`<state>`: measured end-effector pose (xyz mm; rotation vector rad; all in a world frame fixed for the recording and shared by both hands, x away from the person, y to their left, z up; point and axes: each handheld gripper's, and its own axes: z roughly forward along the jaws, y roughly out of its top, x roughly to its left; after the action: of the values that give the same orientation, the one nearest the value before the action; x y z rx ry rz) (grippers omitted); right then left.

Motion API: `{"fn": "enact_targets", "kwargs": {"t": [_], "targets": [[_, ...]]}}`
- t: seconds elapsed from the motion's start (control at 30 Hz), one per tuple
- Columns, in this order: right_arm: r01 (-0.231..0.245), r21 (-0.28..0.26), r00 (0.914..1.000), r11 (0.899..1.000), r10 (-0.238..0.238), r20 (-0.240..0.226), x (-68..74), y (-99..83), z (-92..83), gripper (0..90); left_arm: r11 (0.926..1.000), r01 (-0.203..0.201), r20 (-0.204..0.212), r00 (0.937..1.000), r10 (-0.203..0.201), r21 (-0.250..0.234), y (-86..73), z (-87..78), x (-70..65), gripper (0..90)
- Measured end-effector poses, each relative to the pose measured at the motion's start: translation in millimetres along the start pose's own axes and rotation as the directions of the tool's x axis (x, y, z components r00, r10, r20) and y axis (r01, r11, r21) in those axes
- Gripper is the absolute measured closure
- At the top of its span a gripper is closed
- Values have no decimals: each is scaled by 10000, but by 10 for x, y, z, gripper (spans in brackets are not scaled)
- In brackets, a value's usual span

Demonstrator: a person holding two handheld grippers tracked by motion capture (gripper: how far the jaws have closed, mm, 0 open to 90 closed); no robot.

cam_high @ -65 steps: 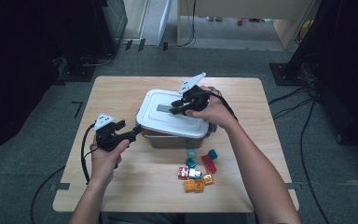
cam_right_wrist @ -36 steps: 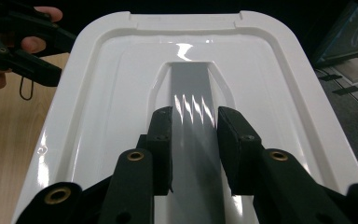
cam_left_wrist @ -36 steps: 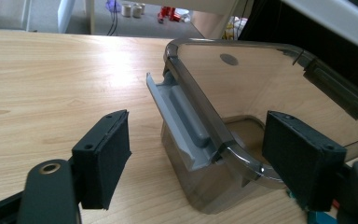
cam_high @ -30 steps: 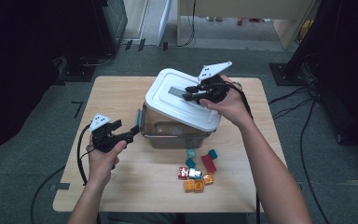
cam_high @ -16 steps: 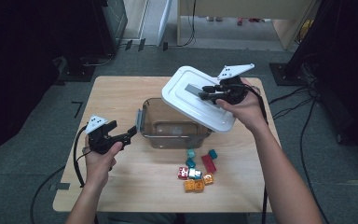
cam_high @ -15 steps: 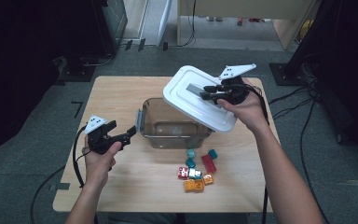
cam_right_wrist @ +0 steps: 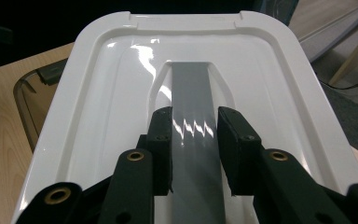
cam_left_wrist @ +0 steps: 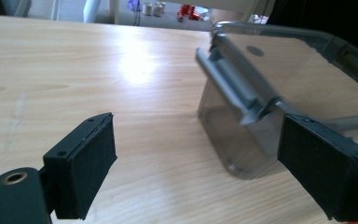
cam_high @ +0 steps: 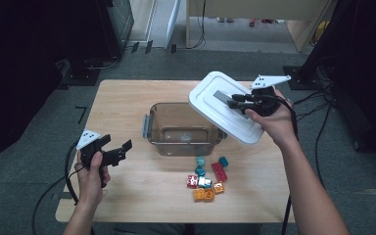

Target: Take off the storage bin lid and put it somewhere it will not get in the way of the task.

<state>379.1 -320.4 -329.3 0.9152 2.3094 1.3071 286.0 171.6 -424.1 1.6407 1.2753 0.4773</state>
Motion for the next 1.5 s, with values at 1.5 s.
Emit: {"fn": "enact_targets", "kwargs": {"t": [1.5], "targets": [[-2877,-193,9142,9575,2806,2925,-493,-1006,-45,682,9874,-230,-1873,9809,525,1565,-876,43,541,114]]}}
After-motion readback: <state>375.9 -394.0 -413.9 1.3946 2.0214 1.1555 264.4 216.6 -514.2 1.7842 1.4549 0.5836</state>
